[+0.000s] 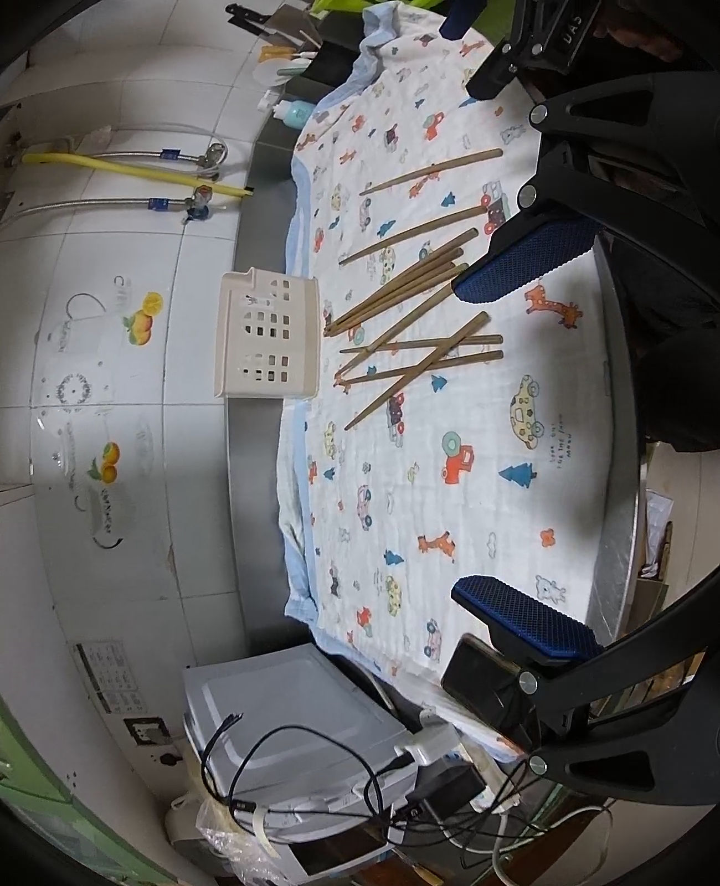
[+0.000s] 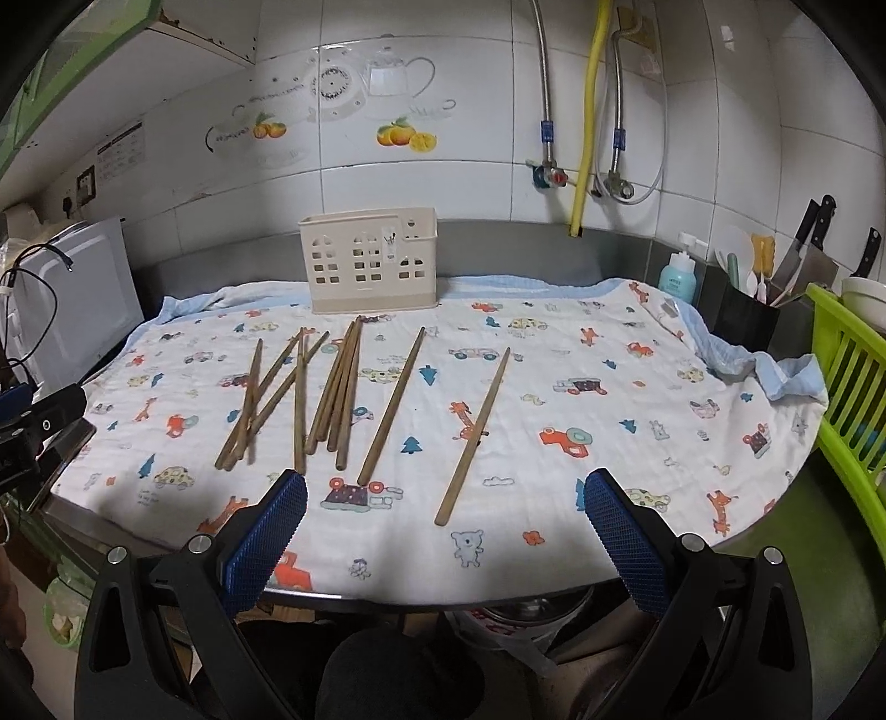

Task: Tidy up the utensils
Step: 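Lower the left tool onto a wooden chopstick and close its fingers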

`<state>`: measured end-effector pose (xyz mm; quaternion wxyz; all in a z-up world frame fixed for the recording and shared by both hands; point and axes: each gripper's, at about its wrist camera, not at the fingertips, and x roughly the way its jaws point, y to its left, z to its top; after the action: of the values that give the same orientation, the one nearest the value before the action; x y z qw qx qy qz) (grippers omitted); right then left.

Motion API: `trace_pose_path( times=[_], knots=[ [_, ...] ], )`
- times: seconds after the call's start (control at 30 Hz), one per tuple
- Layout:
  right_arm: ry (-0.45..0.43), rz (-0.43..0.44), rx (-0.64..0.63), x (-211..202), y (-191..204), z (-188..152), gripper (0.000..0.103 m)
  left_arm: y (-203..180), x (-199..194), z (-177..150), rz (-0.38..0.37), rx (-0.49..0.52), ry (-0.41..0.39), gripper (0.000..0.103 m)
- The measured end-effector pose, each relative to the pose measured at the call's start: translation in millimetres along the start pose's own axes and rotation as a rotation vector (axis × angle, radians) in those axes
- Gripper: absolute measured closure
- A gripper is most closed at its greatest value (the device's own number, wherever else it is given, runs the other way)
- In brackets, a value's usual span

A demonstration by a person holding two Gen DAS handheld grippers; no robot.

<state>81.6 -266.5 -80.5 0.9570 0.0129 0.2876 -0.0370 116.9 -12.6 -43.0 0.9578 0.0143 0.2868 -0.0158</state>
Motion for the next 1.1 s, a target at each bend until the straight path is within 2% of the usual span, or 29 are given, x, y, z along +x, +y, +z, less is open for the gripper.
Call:
trace_pose_path(
  times=[0.3, 0.37, 0.43, 0.73, 0.87, 1.0, 1.07, 1.1],
  knots=[
    [0.046, 0.000, 0.009, 34, -1, -1, 0.009, 7, 26, 2, 0.004, -0.029, 0.042, 0.007],
    [0.057, 0.008, 0.011, 41, -1, -2, 0.022, 8, 32, 1, 0.005, -0.031, 0.053, 0.007],
    [0.076, 0.018, 0.017, 49, -2, -2, 0.026, 9, 38, 1, -0.012, -0.044, 0.074, 0.013],
    [0.109, 0.049, 0.045, 75, -3, -10, 0.042, 6, 63, -7, -0.041, -0.073, 0.125, 0.021],
    [0.128, 0.045, 0.045, 88, 1, -12, 0.053, 2, 77, -11, -0.063, -0.104, 0.158, 0.024],
    [0.145, 0.048, 0.046, 98, 1, -15, 0.066, -5, 89, -12, -0.083, -0.123, 0.188, 0.033],
    [0.153, 0.034, 0.046, 101, 0, -17, 0.078, -10, 94, -11, -0.097, -0.127, 0.194, 0.036],
    [0.154, 0.035, 0.052, 102, -2, -18, 0.080, -14, 98, -9, -0.111, -0.134, 0.202, 0.039]
  ],
)
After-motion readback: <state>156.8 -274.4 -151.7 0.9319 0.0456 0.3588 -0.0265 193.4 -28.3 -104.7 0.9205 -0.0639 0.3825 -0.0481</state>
